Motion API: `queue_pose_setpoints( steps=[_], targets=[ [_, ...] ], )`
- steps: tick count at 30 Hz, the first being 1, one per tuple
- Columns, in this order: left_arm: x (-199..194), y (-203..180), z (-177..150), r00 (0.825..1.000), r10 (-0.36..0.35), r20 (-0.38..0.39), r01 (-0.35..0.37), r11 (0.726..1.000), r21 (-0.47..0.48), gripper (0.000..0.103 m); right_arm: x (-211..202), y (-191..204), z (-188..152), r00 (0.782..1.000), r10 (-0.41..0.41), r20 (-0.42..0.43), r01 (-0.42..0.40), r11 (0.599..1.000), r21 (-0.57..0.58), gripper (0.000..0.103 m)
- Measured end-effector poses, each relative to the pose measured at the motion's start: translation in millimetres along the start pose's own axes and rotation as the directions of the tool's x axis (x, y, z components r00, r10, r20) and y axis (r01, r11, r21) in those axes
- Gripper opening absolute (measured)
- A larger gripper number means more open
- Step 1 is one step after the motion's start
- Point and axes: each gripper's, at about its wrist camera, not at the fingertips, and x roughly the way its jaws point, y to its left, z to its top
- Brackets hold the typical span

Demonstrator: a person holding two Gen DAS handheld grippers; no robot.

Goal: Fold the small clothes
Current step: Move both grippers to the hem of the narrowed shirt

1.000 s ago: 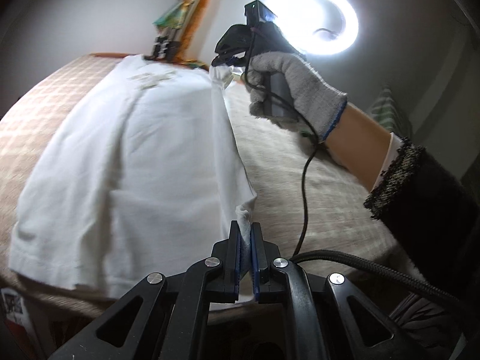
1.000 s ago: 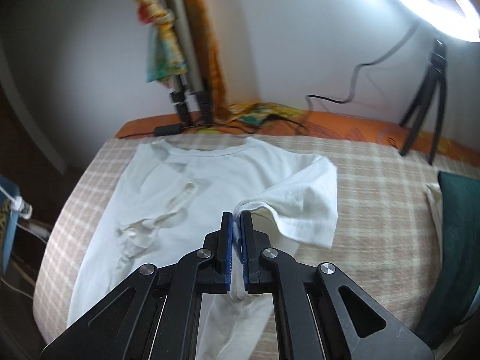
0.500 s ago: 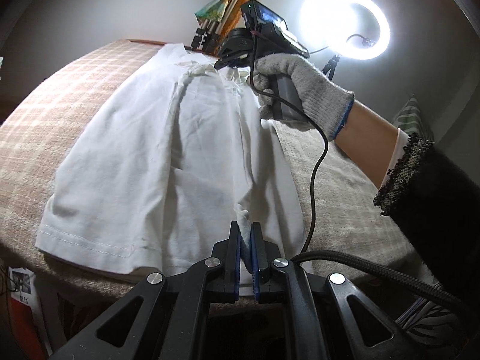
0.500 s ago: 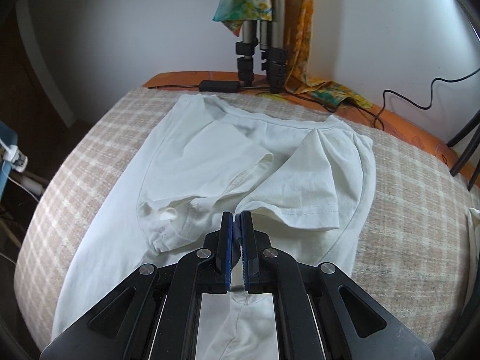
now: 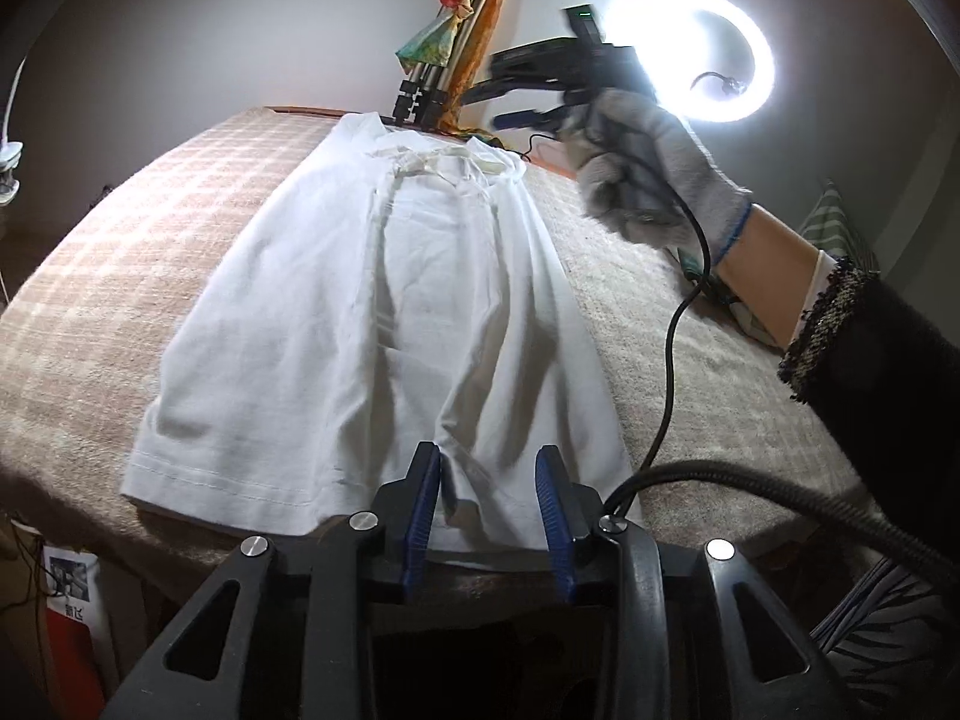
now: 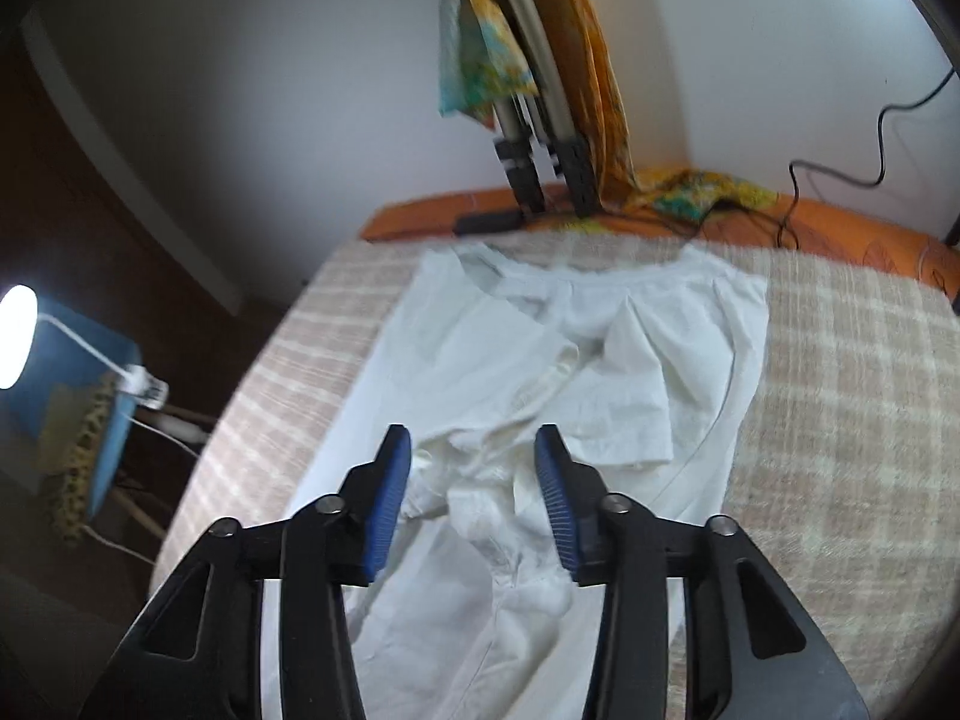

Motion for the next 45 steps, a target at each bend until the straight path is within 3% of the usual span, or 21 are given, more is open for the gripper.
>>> queue_pose_setpoints(
  steps=[3,6,8,15,18,22,27,35,37,39,40,41,45],
  targets=[
    [-2,6,0,1.000,0.002,-0.002,-0.002,1.000,-0.022,0.033,-16,-15,6,0.998,-0.044,0.040,0.042,0.998,0.051,0.043],
    [-3,12,2,1.000,-0.003,-0.004,0.003,0.999,-0.048,0.033,-9,-34,5,0.990,-0.143,0.001,0.141,0.980,0.139,0.043],
    [-4,15,2,1.000,0.000,0.001,0.000,0.999,-0.054,0.033,2,-44,1,0.986,-0.164,-0.034,0.168,0.970,0.176,0.043],
    [-4,21,1,1.000,0.004,-0.008,-0.005,0.998,-0.065,0.032,32,-38,0,0.974,-0.211,-0.078,0.219,0.968,0.125,0.040],
    [-4,24,1,1.000,0.007,-0.014,-0.008,0.997,-0.078,0.032,45,-38,2,0.965,-0.246,-0.093,0.255,0.961,0.107,0.008],
    [-7,29,1,1.000,0.010,-0.012,-0.011,0.995,-0.099,0.032,54,-36,5,0.971,-0.229,-0.072,0.235,0.967,0.098,0.002],
    [-8,33,-1,1.000,0.011,-0.016,-0.012,0.993,-0.117,0.032,52,-22,19,0.993,-0.117,-0.009,0.118,0.982,0.147,0.002],
    [-8,31,-1,0.999,0.036,-0.010,-0.037,0.994,-0.106,0.032,94,7,25,0.997,-0.067,-0.031,0.070,0.991,0.110,0.002],
    [-9,32,-1,0.999,0.049,-0.009,-0.049,0.993,-0.103,0.032,101,12,27,0.996,-0.090,-0.028,0.092,0.992,0.088,0.006],
    [-10,33,-1,0.998,0.067,-0.005,-0.067,0.994,-0.090,0.032,104,12,30,0.997,-0.054,-0.047,0.059,0.992,0.113,0.013],
    [-11,33,-1,0.997,0.078,-0.002,-0.078,0.994,-0.080,0.032,103,9,32,0.997,-0.048,-0.061,0.056,0.990,0.130,0.026],
    [-12,33,-1,0.996,0.087,0.004,-0.087,0.994,-0.068,0.032,98,7,32,0.997,-0.048,-0.061,0.056,0.987,0.149,0.031],
    [-21,36,-2,0.992,0.117,0.040,-0.116,0.993,-0.019,0.032,43,7,32,1.000,-0.016,0.021,0.012,0.986,0.169,0.031]
  ],
)
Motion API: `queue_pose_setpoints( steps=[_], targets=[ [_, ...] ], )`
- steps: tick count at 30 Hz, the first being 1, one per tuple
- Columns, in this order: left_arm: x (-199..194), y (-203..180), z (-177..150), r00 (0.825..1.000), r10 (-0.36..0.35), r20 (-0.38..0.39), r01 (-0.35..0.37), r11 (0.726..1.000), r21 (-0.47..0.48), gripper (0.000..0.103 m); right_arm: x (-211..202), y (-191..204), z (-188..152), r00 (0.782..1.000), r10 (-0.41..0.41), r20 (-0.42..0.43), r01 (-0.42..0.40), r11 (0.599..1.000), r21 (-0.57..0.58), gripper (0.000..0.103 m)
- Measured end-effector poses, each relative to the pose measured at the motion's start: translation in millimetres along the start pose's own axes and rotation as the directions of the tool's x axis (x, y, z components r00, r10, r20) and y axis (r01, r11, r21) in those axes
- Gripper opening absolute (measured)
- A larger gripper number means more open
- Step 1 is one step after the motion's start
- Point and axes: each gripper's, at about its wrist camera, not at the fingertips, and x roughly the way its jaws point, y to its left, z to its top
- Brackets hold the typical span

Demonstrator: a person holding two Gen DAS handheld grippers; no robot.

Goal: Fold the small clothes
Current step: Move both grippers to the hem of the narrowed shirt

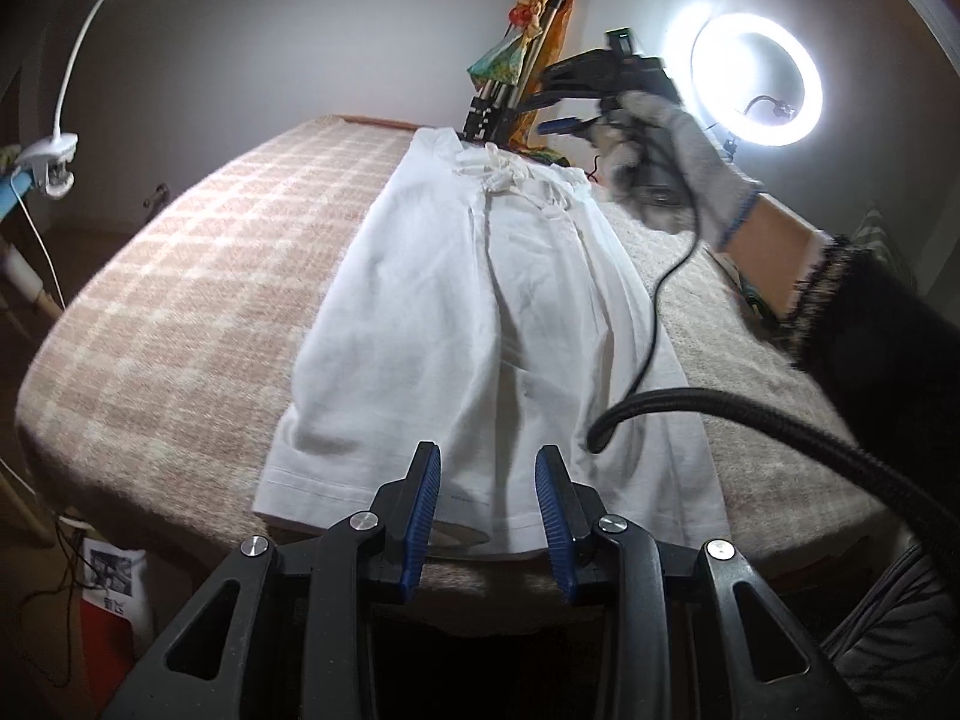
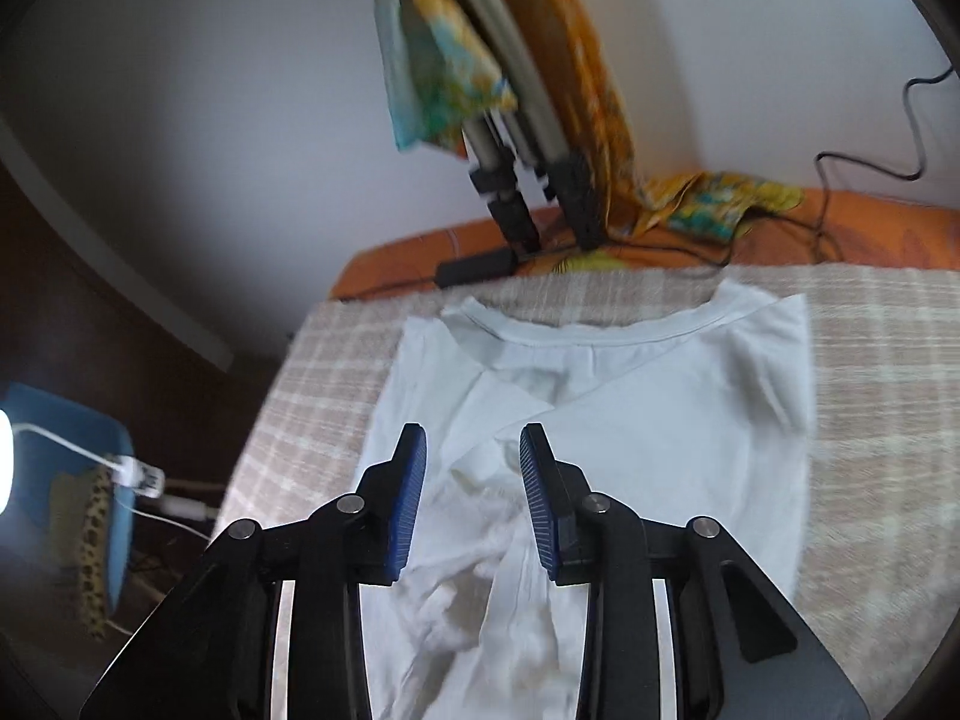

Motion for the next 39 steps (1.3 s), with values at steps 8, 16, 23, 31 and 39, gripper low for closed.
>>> queue_pose_setpoints(
  steps=[8,16,23,31,39],
  targets=[
    [-23,11,-8,0.995,0.074,0.064,-0.082,0.988,0.128,0.034,-155,12,-31,0.993,-0.020,0.121,0.026,0.998,-0.052,0.031],
    [-41,35,7,0.994,0.092,0.057,-0.101,0.977,0.187,0.042,-241,16,-151,0.994,-0.097,0.042,0.100,0.992,-0.071,0.031],
    [-20,67,23,0.996,0.041,-0.078,-0.032,0.994,0.103,0.054,-205,8,-278,0.980,-0.030,-0.198,0.029,1.000,-0.004,0.031],
    [8,83,22,0.982,-0.050,-0.181,0.044,0.998,-0.038,0.054,-178,3,-321,0.975,0.054,-0.218,-0.044,0.998,0.054,0.040],
    [13,83,21,0.982,-0.032,-0.188,0.028,0.999,-0.027,0.032,-173,22,-327,0.974,0.037,-0.222,-0.043,0.999,-0.024,0.025]
  ],
)
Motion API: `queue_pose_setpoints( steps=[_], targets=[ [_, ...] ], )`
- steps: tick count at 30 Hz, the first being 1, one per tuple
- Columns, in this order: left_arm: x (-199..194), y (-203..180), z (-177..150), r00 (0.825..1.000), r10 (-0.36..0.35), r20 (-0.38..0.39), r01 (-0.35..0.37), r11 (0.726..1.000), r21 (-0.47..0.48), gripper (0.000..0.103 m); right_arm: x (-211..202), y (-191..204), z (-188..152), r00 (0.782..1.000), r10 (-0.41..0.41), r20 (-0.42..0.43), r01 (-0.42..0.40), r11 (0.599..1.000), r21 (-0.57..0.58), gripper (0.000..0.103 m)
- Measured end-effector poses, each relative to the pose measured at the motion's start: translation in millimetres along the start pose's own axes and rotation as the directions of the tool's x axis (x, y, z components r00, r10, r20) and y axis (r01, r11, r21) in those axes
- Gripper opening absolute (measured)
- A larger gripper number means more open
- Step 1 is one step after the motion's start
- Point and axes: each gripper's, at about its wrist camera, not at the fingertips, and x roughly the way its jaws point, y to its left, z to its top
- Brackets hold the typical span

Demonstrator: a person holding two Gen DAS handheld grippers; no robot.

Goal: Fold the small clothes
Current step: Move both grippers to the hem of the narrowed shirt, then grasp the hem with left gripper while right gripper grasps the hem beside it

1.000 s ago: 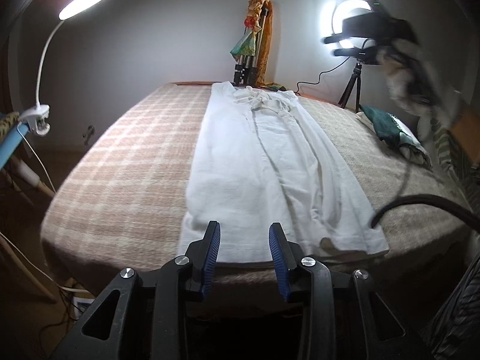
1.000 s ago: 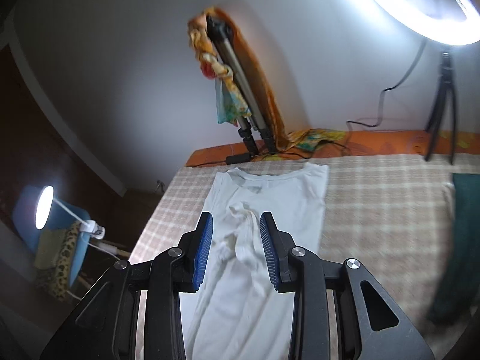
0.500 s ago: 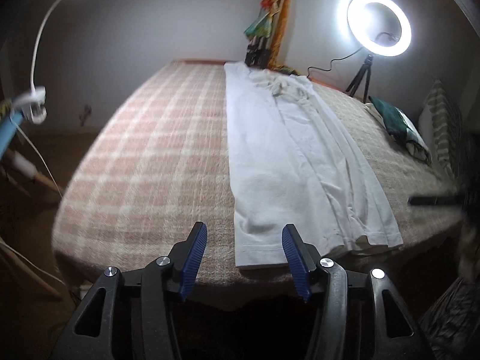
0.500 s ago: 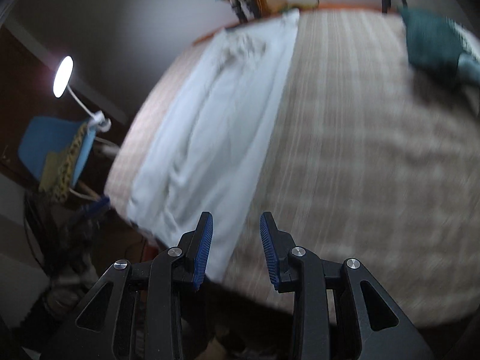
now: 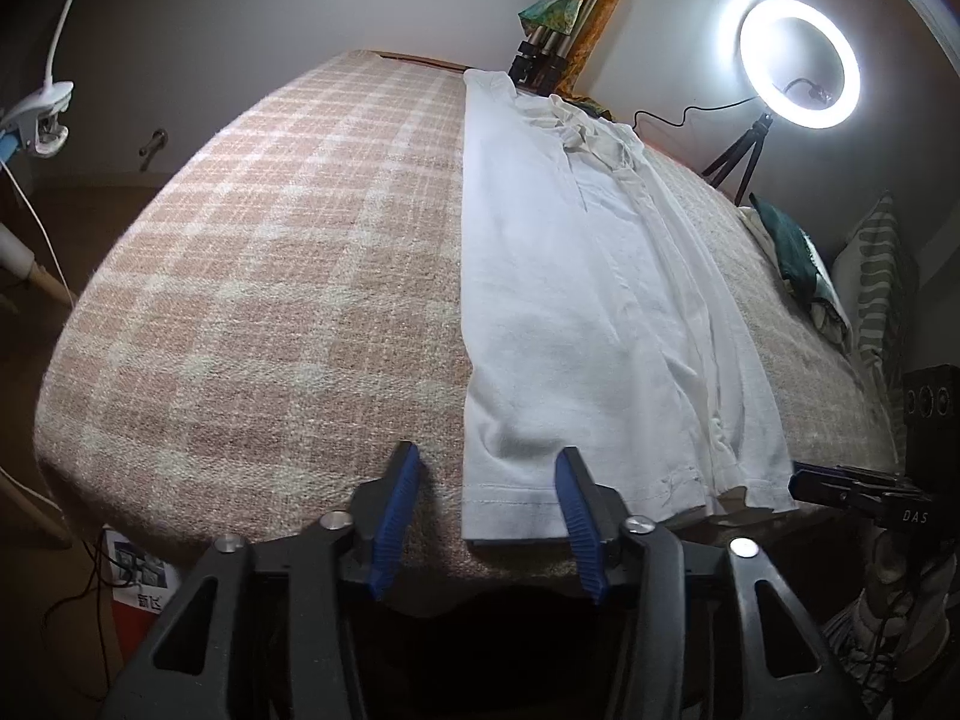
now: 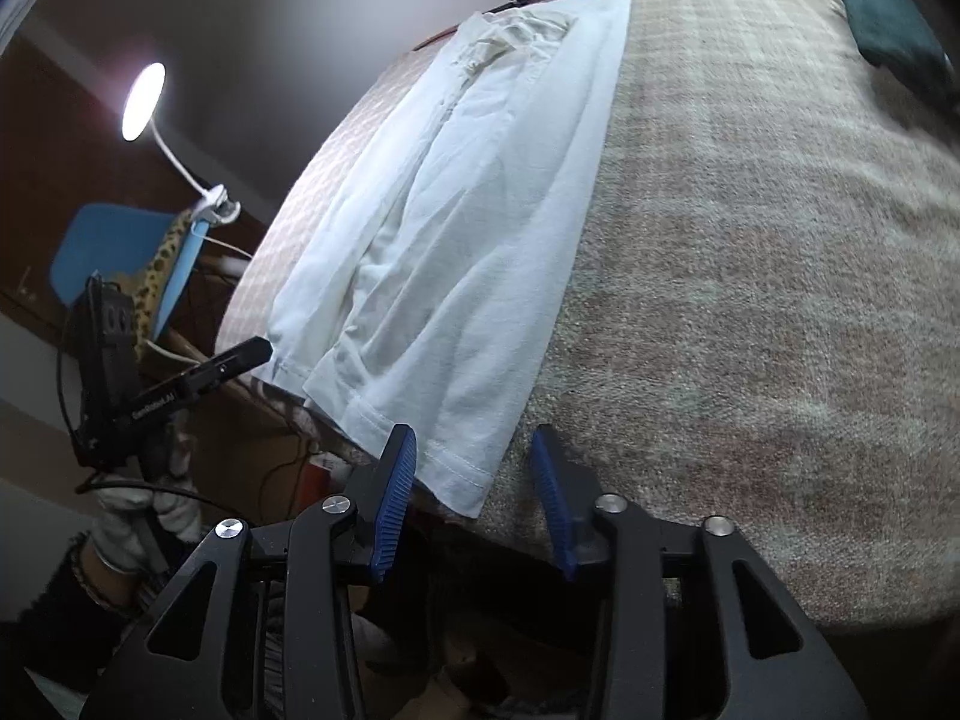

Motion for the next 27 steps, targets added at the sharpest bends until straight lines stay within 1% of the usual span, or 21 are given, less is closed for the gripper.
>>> queue_pose_setpoints(
  steps=[1,2,3,4,5,8,10,11,12,13,15,16,18,21,23,26,27],
  targets=[
    [0,1,0,1.000,0.014,0.005,-0.014,1.000,0.002,0.028,2,0,-2,1.000,0.002,-0.011,-0.002,1.000,-0.003,0.012],
    [1,2,1,1.000,0.020,0.007,-0.020,1.000,-0.002,0.021,5,1,-3,1.000,-0.006,-0.014,0.006,1.000,-0.007,0.008],
    [2,4,2,1.000,0.014,0.006,-0.014,1.000,-0.010,0.006,6,1,-3,1.000,-0.013,-0.005,0.013,1.000,-0.014,0.007],
    [2,6,3,1.000,0.001,0.001,-0.001,1.000,-0.023,0.000,6,1,-3,1.000,-0.011,-0.002,0.011,1.000,-0.014,0.004],
    [0,8,3,1.000,-0.008,0.002,0.008,0.999,-0.035,0.000,6,-1,-3,1.000,-0.005,-0.002,0.005,1.000,-0.003,0.003],
    [-16,8,2,0.999,-0.027,0.045,0.029,0.999,-0.041,0.000,1,-3,-3,1.000,0.027,0.014,-0.027,0.999,0.038,0.002],
    [-27,5,0,0.996,-0.031,0.079,0.033,0.999,-0.024,0.000,-14,-7,-5,0.997,0.068,0.044,-0.071,0.996,0.053,0.002],
    [-28,3,-1,0.996,-0.019,0.090,0.020,1.000,-0.007,0.000,-19,-8,-6,0.996,0.076,0.053,-0.079,0.995,0.053,0.002],
    [-26,2,-1,0.996,-0.006,0.088,0.006,1.000,0.005,0.000,-23,-7,-7,0.995,0.076,0.059,-0.079,0.996,0.048,0.001],
    [-21,2,-3,0.998,-0.004,0.070,0.003,1.000,0.007,0.000,-23,-7,-8,0.996,0.070,0.056,-0.072,0.997,0.041,0.001],
    [-12,5,-5,0.999,-0.001,0.034,0.002,1.000,-0.009,0.000,-14,-8,-11,0.998,0.048,0.029,-0.049,0.998,0.039,0.001],
    [-10,6,-6,1.000,-0.003,0.028,0.003,1.000,-0.014,0.000,-9,-8,-11,0.999,0.043,0.018,-0.044,0.998,0.046,0.001],
    [-12,6,-5,0.999,-0.008,0.036,0.008,1.000,-0.017,0.000,0,-13,-12,0.999,0.046,0.002,-0.046,0.996,0.075,0.001],
    [-15,7,-2,0.999,-0.018,0.048,0.019,1.000,-0.025,0.000,1,-16,-10,0.998,0.066,0.005,-0.066,0.993,0.094,0.001],
    [-14,7,-1,0.998,-0.036,0.042,0.038,0.998,-0.042,0.000,-4,-19,-8,0.997,0.073,0.014,-0.074,0.993,0.095,0.001],
    [-11,6,-1,0.998,-0.054,0.022,0.055,0.998,-0.032,0.000,-10,-21,-5,0.996,0.085,0.031,-0.087,0.993,0.080,0.004],
    [-11,5,-2,0.998,-0.052,0.020,0.052,0.998,-0.030,0.012,-11,-19,-5,0.997,0.071,0.024,-0.072,0.995,0.070,0.005]
  ],
)
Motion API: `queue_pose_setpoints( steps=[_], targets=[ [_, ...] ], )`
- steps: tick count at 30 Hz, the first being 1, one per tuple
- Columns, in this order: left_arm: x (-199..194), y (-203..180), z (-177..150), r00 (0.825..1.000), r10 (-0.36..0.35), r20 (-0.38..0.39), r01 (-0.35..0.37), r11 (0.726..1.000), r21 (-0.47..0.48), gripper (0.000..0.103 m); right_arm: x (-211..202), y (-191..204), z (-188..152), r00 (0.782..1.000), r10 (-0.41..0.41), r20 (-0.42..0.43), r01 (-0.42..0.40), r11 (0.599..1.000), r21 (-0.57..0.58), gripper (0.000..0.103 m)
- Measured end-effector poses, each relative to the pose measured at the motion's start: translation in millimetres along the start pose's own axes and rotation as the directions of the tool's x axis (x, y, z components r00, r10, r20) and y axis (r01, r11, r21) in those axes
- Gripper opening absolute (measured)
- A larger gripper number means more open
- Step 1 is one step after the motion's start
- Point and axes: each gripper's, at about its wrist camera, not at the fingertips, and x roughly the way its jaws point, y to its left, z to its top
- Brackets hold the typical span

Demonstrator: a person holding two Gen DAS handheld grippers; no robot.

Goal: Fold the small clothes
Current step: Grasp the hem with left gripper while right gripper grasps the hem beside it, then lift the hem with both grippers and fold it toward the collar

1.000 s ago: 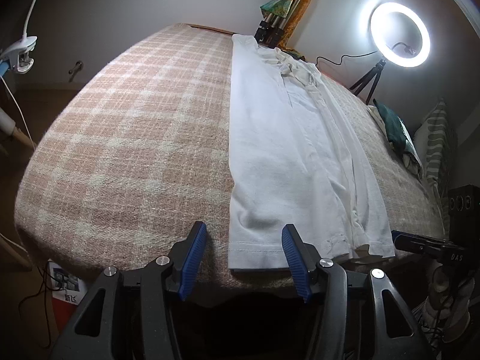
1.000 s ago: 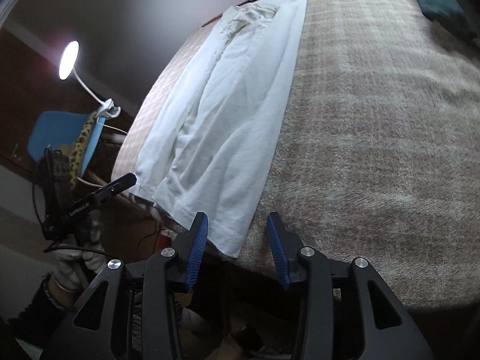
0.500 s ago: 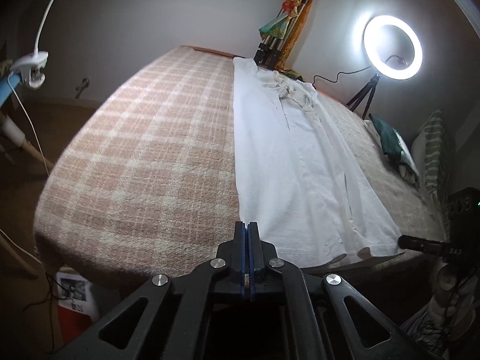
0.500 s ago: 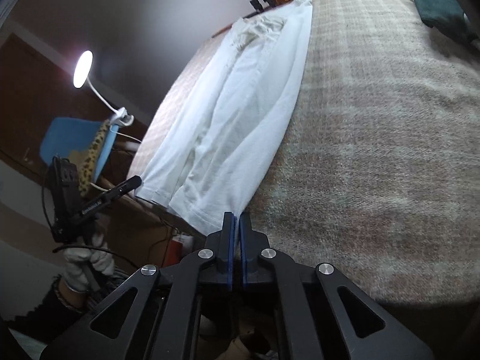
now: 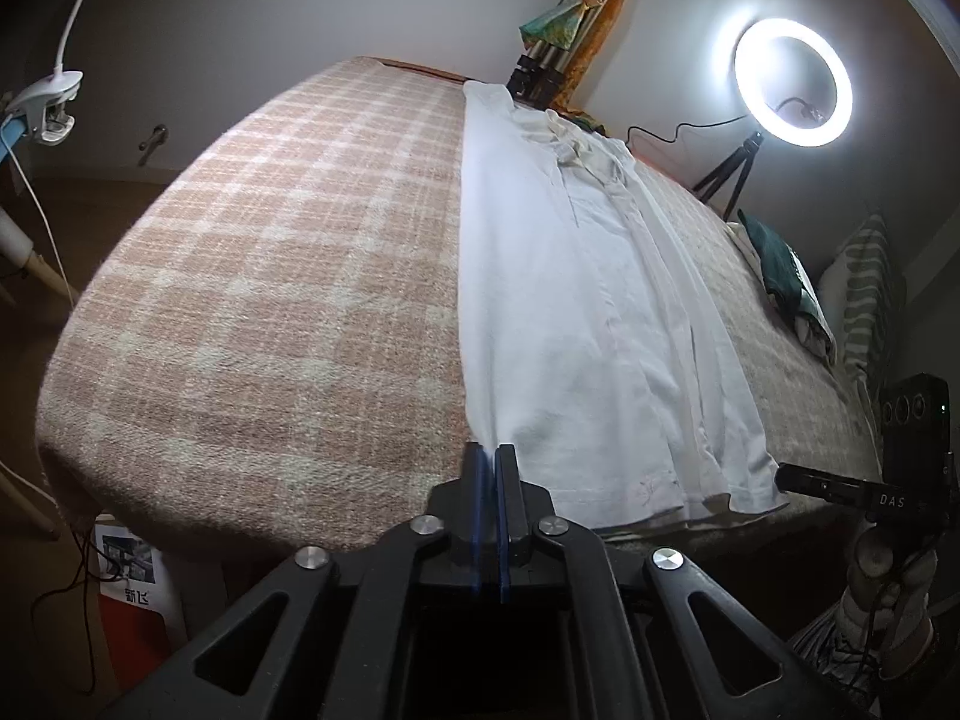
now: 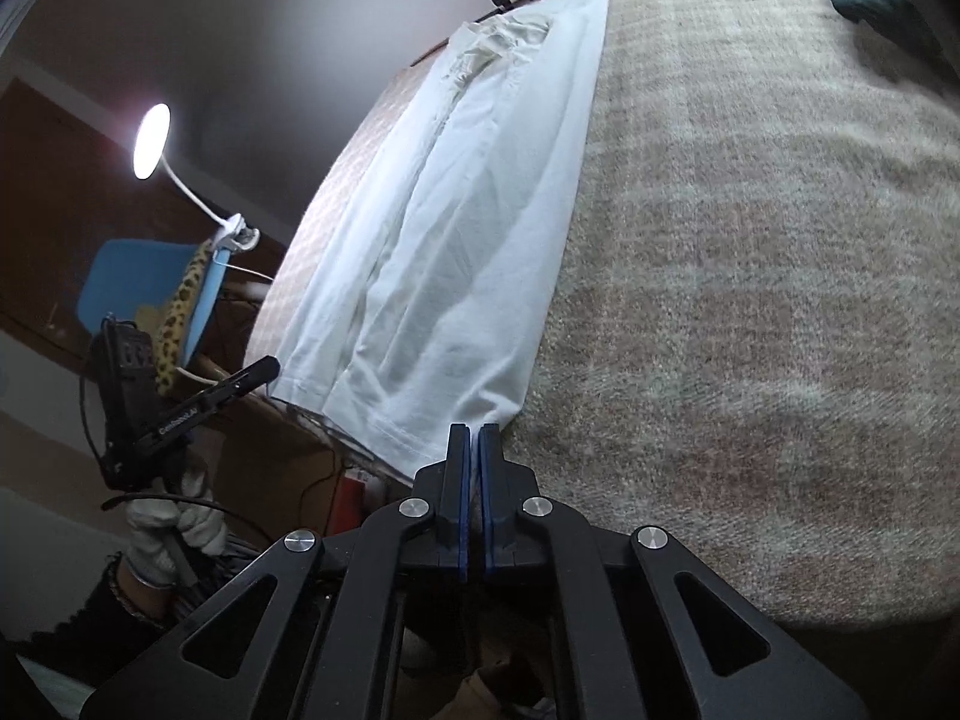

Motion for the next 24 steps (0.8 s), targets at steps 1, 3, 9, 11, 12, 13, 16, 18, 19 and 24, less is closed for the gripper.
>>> queue_pose_setpoints(
  steps=[1,3,9,11,12,13,16,18,19,24],
  targets=[
    [1,0,0,1.000,0.002,-0.004,-0.002,1.000,0.002,0.023,-1,1,1,1.000,-0.007,-0.006,0.007,1.000,-0.007,0.008],
    [3,2,-1,1.000,0.019,-0.013,-0.020,1.000,-0.005,0.043,1,1,1,1.000,0.005,-0.024,-0.005,1.000,-0.004,0.031],
    [7,3,-1,0.999,0.004,-0.035,-0.004,1.000,-0.012,0.029,5,-4,0,0.998,0.056,-0.011,-0.056,0.998,0.016,0.036],
    [9,2,-2,0.999,-0.013,-0.042,0.012,1.000,-0.012,0.018,10,-3,1,0.997,0.080,-0.025,-0.079,0.997,0.026,0.018],
    [11,2,-2,0.999,-0.022,-0.050,0.021,1.000,-0.015,0.008,15,-3,-1,0.995,0.090,-0.043,-0.089,0.996,0.028,0.014],
    [12,3,-2,0.998,-0.033,-0.060,0.031,0.999,-0.023,0.007,17,-3,-1,0.995,0.091,-0.043,-0.090,0.996,0.025,0.009],
    [11,3,-1,0.997,-0.056,-0.056,0.053,0.997,-0.048,0.001,20,-5,-1,0.994,0.103,-0.044,-0.101,0.994,0.031,0.004],
    [8,4,1,0.995,-0.083,-0.048,0.079,0.994,-0.077,0.001,21,-9,0,0.991,0.131,-0.034,-0.128,0.989,0.068,0.003],
    [6,5,3,0.994,-0.101,-0.041,0.097,0.991,-0.093,0.001,21,-12,0,0.989,0.148,-0.028,-0.145,0.986,0.088,0.003],
    [-4,1,18,0.986,-0.164,0.001,0.163,0.977,-0.138,0.001,6,-16,11,0.974,0.222,0.047,-0.226,0.964,0.136,0.003]
  ],
)
